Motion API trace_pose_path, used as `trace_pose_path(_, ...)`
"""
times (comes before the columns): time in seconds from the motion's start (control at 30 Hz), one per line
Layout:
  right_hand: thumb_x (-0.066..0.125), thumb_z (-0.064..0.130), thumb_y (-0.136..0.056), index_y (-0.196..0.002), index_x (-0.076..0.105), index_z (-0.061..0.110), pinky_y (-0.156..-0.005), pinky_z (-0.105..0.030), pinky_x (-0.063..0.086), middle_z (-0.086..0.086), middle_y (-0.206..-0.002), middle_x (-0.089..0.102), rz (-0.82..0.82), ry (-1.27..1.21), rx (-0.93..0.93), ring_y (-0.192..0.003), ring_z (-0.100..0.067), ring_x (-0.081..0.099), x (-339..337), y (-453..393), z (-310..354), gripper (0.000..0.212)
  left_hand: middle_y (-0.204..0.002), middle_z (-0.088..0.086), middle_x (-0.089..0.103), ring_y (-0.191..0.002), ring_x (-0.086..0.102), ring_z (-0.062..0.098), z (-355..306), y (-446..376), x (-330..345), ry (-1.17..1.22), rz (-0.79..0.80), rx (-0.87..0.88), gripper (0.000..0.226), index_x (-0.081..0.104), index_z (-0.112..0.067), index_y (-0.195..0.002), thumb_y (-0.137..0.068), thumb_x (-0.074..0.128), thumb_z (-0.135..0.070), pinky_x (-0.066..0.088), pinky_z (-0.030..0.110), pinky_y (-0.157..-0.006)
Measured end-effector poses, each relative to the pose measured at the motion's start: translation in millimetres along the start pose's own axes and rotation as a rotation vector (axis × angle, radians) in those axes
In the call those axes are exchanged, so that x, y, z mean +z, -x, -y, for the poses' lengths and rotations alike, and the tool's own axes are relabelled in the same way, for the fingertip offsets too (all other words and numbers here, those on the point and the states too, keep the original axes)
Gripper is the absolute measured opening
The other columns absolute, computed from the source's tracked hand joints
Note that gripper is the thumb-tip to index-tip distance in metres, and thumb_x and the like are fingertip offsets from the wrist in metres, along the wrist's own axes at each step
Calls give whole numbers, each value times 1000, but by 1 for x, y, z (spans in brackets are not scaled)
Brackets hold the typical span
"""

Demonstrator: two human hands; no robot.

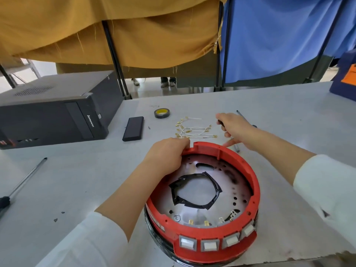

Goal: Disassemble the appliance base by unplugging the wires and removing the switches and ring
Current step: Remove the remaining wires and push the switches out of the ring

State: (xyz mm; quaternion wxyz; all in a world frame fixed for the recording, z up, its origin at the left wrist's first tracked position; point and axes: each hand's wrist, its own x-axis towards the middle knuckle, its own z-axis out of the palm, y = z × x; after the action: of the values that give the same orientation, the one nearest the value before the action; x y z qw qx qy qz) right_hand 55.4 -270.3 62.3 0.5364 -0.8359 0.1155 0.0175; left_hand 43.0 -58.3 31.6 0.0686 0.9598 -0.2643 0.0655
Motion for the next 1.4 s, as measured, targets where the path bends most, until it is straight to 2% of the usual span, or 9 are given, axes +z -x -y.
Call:
trace_pose_path(0.13, 56, 24, -95, -105, 57, 18, -50, -24, 48, -1, -105, 53, 127, 435, -45, -82, -15, 50, -21, -11, -7, 12, -107, 1, 62, -95, 57, 27, 1, 0, 2, 8, -3, 20, 32, 51, -29, -109, -84, 45, -9, 41, 32, -71)
trace_pose_path(0.23, 64, 11, -88, -102, 56, 18, -52, -25, 47, -6, -114, 58, 233, 709, -100, -86, -20, 55, -14, -20, -10, 16, -107, 0, 62, -94, 57, 26, 1, 1, 2, 10, -12, 28, 32, 51, -28, -109, -84, 45, -9, 41, 32, -71)
trace_pose_path(0.4, 70, 12, -83, -109, 52, 20, -47, -19, 45, 0, -99, 55, 305, 695, -266, -71, -9, 54, 20, -38, -8, 33, -107, -1, 60, -95, 55, 24, 0, 1, 3, 1, -38, 38, 29, 50, -28, -109, -86, 45, -10, 34, 29, -68)
trace_pose_path(0.6, 66, 18, -86, -115, 57, 20, -70, -24, 45, -2, -118, 58, 323, 877, -333, -74, -6, 50, 23, -52, -18, 31, -109, -3, 60, -96, 56, 24, 0, 0, 6, 10, -47, 16, 28, 48, -29, -109, -87, 45, -11, 32, 29, -67)
trace_pose_path(0.8, 63, 5, -83, -109, 63, 23, -60, -10, 36, -1, -115, 61, 344, 867, -396, -70, 5, 47, 32, -57, -12, 32, -108, -1, 59, -95, 56, 24, 0, -1, 7, 17, -30, 4, 28, 48, -26, -109, -87, 44, -9, 37, 31, -68)
trace_pose_path(1.0, 56, -6, -80, -106, 62, 25, -65, -19, 44, 0, -116, 61, 365, 793, -412, -78, -2, 53, 49, -58, 4, 41, -107, 0, 60, -95, 57, 25, 0, -1, 7, 39, -28, -18, 30, 48, -28, -110, -88, 44, -8, 40, 32, -69)
trace_pose_path(1.1, 63, 5, -85, -111, 63, 21, -62, -15, 44, 0, -113, 61, 332, 737, -404, -79, -4, 56, 41, -51, 5, 30, -106, -4, 61, -95, 57, 22, 4, -1, 7, 165, 11, -93, 33, 53, -34, -107, -87, 47, -9, 46, 35, -76)
trace_pose_path(1.2, 60, 21, -92, -107, 62, 18, -68, -24, 54, 0, -106, 66, 289, 628, -367, -78, -9, 64, 28, -30, 6, 15, -105, -6, 60, -95, 57, 20, 5, -1, 5, 259, 45, -133, 34, 56, -36, -104, -86, 49, -8, 49, 37, -81)
trace_pose_path(1.4, 53, 47, -93, -110, 61, 25, -76, -25, 50, 7, -102, 62, 336, 788, -264, -88, -12, 60, 2, 27, 11, 29, -110, -3, 61, -99, 56, 24, 2, 8, 2, 232, 42, -230, 32, 54, -33, -106, -87, 46, -8, 49, 38, -81)
